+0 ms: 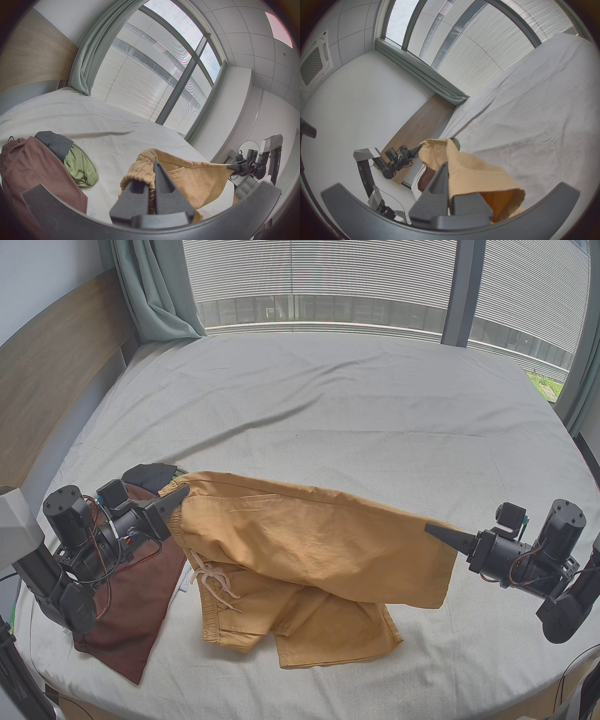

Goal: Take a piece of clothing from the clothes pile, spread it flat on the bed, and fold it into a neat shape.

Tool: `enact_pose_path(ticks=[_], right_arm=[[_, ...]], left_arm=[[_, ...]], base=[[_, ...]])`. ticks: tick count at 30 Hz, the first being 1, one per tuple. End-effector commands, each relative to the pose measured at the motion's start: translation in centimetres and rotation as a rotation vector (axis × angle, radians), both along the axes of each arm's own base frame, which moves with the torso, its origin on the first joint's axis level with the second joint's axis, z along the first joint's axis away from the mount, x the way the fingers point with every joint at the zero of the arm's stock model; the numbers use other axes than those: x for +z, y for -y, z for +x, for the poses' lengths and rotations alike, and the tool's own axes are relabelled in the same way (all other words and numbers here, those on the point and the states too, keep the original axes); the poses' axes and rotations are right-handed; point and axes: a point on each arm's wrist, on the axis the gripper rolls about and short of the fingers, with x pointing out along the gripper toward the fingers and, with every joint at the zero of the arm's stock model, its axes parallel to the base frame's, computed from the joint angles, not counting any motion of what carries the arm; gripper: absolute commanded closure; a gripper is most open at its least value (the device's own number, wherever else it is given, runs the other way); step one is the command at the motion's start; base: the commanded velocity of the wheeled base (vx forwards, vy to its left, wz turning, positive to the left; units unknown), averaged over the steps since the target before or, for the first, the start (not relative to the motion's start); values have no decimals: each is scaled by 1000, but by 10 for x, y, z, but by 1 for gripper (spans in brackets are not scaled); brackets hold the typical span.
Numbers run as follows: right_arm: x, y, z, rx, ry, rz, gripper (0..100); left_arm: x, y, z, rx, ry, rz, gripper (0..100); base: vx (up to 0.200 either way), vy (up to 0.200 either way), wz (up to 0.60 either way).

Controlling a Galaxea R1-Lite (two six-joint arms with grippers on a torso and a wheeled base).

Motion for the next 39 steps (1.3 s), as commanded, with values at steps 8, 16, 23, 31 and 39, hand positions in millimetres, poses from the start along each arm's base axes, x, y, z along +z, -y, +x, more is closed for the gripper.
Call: enact_pose_path(ticks=[8,16,23,31,39], right_arm=[[10,-2,6,-31,49,15,100],[16,-1,11,-41,77,23,100],[20,3,15,-61,96,28,100],[24,3,20,-110,117,38,100],[29,5,24,-119,137,48,100]], left_arm=[[3,-2,-1,8,9,-3,100],[7,-3,0,15,24,-9,100],[14,-3,-1,15,45,-16,100],[19,-4,-3,15,56,-27,100],[24,-8,-4,27,75,-29,100]], base=[[0,0,0],[0,0,0],[0,0,0],[0,0,0],[0,0,0]])
